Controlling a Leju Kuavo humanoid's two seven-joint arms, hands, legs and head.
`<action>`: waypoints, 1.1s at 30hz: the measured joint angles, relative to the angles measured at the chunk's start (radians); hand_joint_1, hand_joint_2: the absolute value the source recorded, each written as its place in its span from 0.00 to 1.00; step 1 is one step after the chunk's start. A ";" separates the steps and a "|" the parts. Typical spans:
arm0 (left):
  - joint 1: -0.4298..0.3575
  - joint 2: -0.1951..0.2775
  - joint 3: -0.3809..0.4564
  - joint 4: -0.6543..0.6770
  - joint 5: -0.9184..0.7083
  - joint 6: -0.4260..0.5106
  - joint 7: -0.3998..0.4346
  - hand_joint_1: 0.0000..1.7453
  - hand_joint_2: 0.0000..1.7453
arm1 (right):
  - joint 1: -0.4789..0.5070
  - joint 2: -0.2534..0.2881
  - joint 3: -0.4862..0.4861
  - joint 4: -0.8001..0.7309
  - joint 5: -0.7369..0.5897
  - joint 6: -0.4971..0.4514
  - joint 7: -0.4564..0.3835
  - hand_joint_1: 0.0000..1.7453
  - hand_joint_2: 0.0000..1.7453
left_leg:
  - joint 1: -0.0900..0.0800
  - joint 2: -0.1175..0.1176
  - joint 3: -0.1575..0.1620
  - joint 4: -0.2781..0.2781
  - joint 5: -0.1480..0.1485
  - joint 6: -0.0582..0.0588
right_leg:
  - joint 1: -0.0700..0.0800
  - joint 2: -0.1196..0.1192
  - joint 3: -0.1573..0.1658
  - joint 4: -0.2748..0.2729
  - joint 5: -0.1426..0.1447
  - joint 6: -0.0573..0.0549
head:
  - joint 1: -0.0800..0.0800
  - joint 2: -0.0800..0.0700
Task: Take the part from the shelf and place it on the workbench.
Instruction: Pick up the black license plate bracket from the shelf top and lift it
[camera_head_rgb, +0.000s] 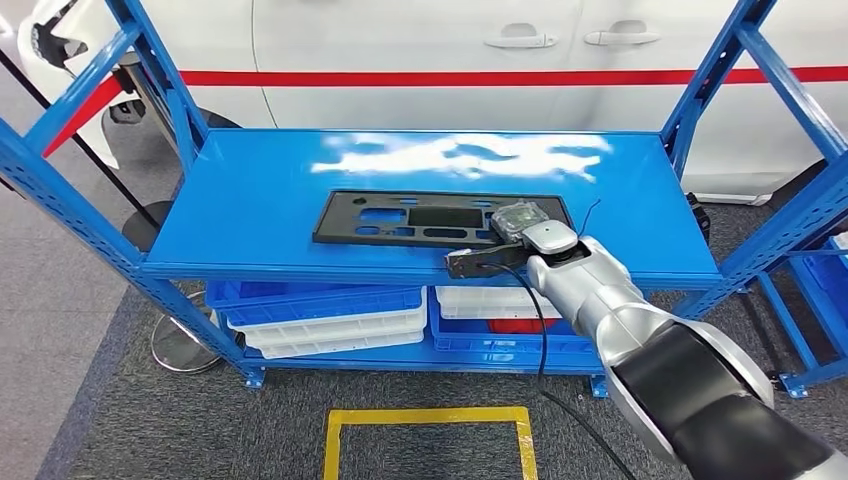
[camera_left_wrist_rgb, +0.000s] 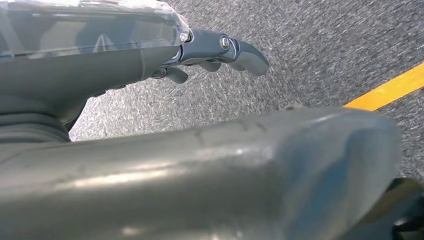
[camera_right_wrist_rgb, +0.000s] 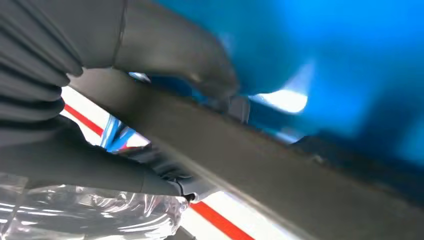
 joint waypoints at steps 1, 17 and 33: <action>0.000 0.000 0.000 0.000 0.000 0.000 0.000 0.00 0.00 | 0.002 0.000 0.000 0.000 -0.001 -0.001 0.000 1.00 1.00 | 0.002 0.000 0.033 -0.070 0.033 0.001 | 0.000 0.001 0.000 0.003 -0.002 0.003 | 0.000 0.000; -0.003 -0.002 0.000 0.000 -0.001 -0.001 -0.005 0.00 0.00 | 0.012 -0.012 0.000 0.007 -0.008 -0.006 -0.002 1.00 1.00 | -0.004 0.000 0.105 -0.216 0.071 0.048 | 0.001 0.008 -0.054 0.098 -0.015 0.045 | 0.000 0.000; 0.011 -0.002 0.014 0.000 0.022 0.029 -0.041 0.00 1.00 | 0.066 -0.016 -0.240 -0.524 -0.827 0.120 -0.484 1.00 1.00 | -0.006 0.000 0.059 -0.151 0.069 0.018 | 0.007 0.011 -0.011 0.010 -0.007 0.006 | 0.000 0.000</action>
